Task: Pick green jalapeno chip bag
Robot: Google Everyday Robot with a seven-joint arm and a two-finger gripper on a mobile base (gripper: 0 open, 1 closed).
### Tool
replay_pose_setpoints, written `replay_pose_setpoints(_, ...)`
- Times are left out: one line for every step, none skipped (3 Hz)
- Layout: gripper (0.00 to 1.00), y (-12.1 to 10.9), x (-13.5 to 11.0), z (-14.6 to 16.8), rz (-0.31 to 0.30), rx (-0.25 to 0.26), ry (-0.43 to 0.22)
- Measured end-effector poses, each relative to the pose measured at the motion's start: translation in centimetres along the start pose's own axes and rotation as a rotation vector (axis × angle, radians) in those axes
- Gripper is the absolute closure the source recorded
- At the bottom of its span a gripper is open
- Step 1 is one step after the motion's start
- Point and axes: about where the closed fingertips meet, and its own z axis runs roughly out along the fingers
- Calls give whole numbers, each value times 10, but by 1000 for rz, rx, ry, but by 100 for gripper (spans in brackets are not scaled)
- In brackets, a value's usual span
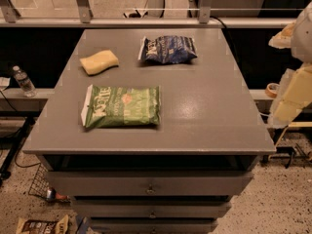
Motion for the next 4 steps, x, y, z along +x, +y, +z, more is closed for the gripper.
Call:
replay_pose_setpoints(0, 0, 0, 0, 0, 0, 0)
replay_pose_setpoints(0, 3, -5, 6, 1, -44, -46)
replay_pose_setpoints(0, 8, -64, 33, -138, -166, -128)
replay_pose_setpoints(0, 10, -147, 61, -305, -264, -218)
